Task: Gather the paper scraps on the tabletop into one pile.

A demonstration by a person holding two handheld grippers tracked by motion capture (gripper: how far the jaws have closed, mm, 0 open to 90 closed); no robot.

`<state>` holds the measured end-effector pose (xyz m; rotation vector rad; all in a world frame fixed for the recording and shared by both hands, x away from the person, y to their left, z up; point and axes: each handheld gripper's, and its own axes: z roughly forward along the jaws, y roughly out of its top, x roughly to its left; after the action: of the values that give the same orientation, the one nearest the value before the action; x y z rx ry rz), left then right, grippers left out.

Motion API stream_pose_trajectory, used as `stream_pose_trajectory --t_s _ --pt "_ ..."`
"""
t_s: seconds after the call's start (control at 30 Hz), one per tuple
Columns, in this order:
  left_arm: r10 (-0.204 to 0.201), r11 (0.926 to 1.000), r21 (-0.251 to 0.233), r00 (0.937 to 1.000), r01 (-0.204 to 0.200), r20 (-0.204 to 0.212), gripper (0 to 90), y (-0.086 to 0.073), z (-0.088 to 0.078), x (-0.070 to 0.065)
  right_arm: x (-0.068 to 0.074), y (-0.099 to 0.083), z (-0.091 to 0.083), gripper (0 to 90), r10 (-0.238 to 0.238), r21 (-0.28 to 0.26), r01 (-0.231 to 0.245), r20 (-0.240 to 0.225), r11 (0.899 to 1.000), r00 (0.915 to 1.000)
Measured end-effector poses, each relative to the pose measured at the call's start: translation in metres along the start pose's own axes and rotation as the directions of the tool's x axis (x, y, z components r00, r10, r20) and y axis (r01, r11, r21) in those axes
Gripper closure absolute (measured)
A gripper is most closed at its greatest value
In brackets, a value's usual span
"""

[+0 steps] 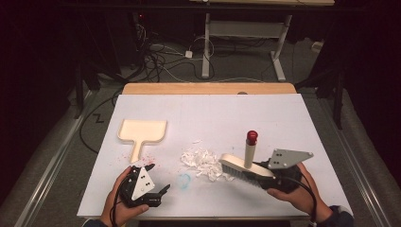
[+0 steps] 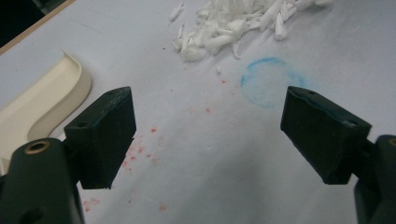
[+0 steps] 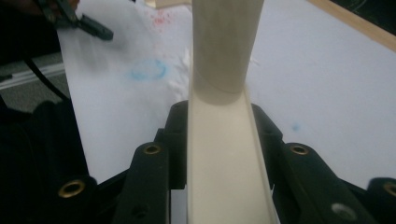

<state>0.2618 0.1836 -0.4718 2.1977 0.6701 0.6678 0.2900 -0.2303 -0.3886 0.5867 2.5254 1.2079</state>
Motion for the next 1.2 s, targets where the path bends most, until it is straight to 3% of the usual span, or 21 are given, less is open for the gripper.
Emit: stream_pose_trajectory --t_s 0.13,0.17,0.2,0.4,0.67,0.9,1.07,1.2 --pt "0.008 0.9999 0.012 1.0 -0.008 -0.005 17.0 0.0 0.001 -0.001 0.002 -0.018 -0.012 67.8 0.009 0.051 -0.01 0.022 0.999 0.9997" --pt "0.011 0.9998 0.014 0.9999 -0.011 -0.007 17.0 0.0 0.002 -0.001 0.004 -0.02 -0.012 67.8 0.04 0.062 -0.041 0.031 0.997 0.9987" --pt "0.012 0.9998 0.014 0.9999 -0.012 -0.006 17.0 0.0 0.002 0.0 0.005 -0.022 -0.013 67.9 0.039 0.076 -0.042 0.044 0.996 0.9983" --pt "0.011 0.9999 0.007 0.9999 -0.011 0.0 17.0 0.0 0.002 0.0 0.005 -0.025 0.004 67.9 0.071 0.12 -0.077 0.05 0.99 0.9962" --pt "0.016 0.9999 0.005 0.9998 -0.016 0.01 17.0 0.0 0.003 0.001 0.019 -0.002 0.042 67.8 -0.007 0.112 0.007 0.001 0.994 1.0" --pt "0.01 0.9998 0.017 0.9999 -0.01 0.009 17.0 -0.001 0.005 0.002 0.016 0.02 0.065 67.8 -0.041 0.024 0.041 -0.009 0.999 0.9991" --pt "0.005 0.9998 0.019 1.0 -0.005 0.003 17.0 -0.003 0.003 0.002 0.012 0.025 0.05 67.7 -0.046 -0.027 0.046 -0.012 0.999 0.9989" --pt "-0.002 0.9998 0.021 1.0 0.002 -0.005 17.0 -0.004 0.002 0.003 0.004 0.026 0.032 67.6 -0.005 -0.097 0.01 0.046 0.995 0.9989"
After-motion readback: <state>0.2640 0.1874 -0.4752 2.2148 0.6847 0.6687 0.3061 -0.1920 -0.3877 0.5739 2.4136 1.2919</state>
